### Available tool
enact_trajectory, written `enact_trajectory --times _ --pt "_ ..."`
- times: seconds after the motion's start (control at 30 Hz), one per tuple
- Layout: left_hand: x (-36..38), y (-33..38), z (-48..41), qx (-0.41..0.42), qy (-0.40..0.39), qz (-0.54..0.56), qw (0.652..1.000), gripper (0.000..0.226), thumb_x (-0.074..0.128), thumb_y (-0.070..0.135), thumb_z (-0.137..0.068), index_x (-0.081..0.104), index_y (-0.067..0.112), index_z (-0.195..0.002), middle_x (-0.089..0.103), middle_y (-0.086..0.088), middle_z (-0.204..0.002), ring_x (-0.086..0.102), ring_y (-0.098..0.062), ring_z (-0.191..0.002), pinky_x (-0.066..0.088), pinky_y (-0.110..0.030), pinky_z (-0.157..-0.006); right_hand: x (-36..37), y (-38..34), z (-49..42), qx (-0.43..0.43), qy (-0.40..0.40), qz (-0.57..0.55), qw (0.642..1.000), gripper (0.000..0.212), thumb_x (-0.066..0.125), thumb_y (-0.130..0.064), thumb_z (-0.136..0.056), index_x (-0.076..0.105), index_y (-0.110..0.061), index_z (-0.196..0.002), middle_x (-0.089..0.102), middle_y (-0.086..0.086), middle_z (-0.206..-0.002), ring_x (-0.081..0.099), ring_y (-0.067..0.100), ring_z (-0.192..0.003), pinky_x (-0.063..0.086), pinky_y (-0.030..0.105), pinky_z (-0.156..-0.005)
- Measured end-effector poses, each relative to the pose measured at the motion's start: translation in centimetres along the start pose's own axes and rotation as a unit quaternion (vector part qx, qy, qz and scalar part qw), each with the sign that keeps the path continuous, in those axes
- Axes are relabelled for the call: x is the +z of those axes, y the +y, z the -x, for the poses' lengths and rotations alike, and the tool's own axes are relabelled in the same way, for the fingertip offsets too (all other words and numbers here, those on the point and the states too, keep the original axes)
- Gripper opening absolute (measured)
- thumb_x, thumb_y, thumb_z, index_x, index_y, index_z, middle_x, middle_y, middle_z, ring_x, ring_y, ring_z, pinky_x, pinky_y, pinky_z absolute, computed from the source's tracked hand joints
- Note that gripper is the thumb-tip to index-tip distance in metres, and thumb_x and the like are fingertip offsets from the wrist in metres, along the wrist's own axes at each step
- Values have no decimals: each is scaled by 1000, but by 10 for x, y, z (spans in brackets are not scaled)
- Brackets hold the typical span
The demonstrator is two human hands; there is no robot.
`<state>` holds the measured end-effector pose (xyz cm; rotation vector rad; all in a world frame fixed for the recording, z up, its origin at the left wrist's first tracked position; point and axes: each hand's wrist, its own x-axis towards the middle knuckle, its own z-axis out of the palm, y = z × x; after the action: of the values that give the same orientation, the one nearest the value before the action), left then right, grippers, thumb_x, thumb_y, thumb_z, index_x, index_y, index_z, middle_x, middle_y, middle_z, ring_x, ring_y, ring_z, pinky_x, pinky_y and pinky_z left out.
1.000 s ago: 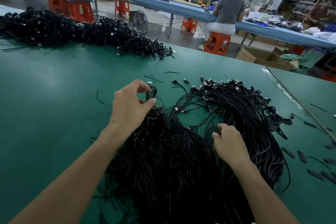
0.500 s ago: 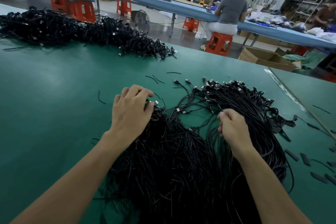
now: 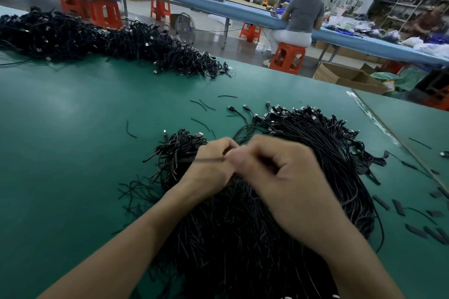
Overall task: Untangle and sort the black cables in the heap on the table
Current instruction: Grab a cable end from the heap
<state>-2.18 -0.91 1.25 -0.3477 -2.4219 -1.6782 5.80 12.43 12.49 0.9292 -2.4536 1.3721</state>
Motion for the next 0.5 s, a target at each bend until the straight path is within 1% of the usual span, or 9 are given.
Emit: enact_trajectory --times 0.07,0.13,0.17,0.23,0.27,0.3,0.37,0.43,0.5 --pt "-9 8 14 17 -116 -12 993 12 60 43 -89 65 36 -81 67 16 -73 61 1 -64 46 -14 -57 -13 17 -2 44 101 18 994 32 57 -42 -94 59 -26 -66 48 -16 -51 39 0 -42 29 8 -43" --pt "-12 20 30 24 -222 -1 975 13 66 41 -91 69 29 -92 70 11 -83 63 -1 -72 49 -17 -64 -26 36 -3 77 163 50 982 31 55 -44 -93 64 -24 -71 49 -10 -50 35 3 -41 24 13 -39" --pt "-12 27 37 26 -261 9 965 18 69 42 -89 70 25 -92 70 8 -82 64 -5 -71 50 -21 -64 -30 44 -3 91 182 65 977 28 56 -43 -93 67 -25 -74 54 -5 -53 38 6 -43 29 21 -40" --pt "-15 41 49 54 -266 54 961 22 73 42 -86 70 21 -82 66 9 -70 58 -6 -59 45 -20 -54 -37 56 0 121 189 69 972 24 57 -40 -94 71 -27 -80 62 4 -62 48 28 -54 41 39 -51" --pt "-16 47 54 87 -223 84 967 24 75 41 -86 68 20 -75 61 10 -63 52 -4 -52 40 -18 -50 -40 59 2 130 179 51 974 23 58 -41 -93 72 -28 -81 61 3 -60 46 31 -54 41 42 -51" --pt "-16 51 57 132 -149 97 975 28 76 40 -85 64 20 -71 56 9 -58 46 -2 -48 36 -16 -47 -42 60 4 135 162 26 977 23 57 -43 -91 73 -30 -81 55 -5 -55 41 24 -50 36 38 -49" --pt "-16 54 56 218 50 35 974 32 78 42 -80 52 26 -71 47 12 -58 39 0 -50 32 -12 -48 -47 60 6 138 116 -23 983 23 55 -46 -86 73 -32 -82 49 -15 -53 39 6 -50 35 22 -49" --pt "-16 51 49 202 188 -66 959 39 78 51 -73 45 33 -85 42 19 -74 40 0 -64 32 -11 -59 -50 59 8 134 72 -71 986 24 56 -46 -84 73 -29 -82 51 -14 -56 43 0 -54 36 13 -53" --pt "-18 42 43 136 208 -128 960 44 70 63 -74 47 38 -102 39 22 -90 40 -2 -83 35 -13 -71 -52 58 10 127 42 -124 983 25 58 -48 -86 72 -28 -80 53 -9 -61 46 1 -58 39 12 -54"
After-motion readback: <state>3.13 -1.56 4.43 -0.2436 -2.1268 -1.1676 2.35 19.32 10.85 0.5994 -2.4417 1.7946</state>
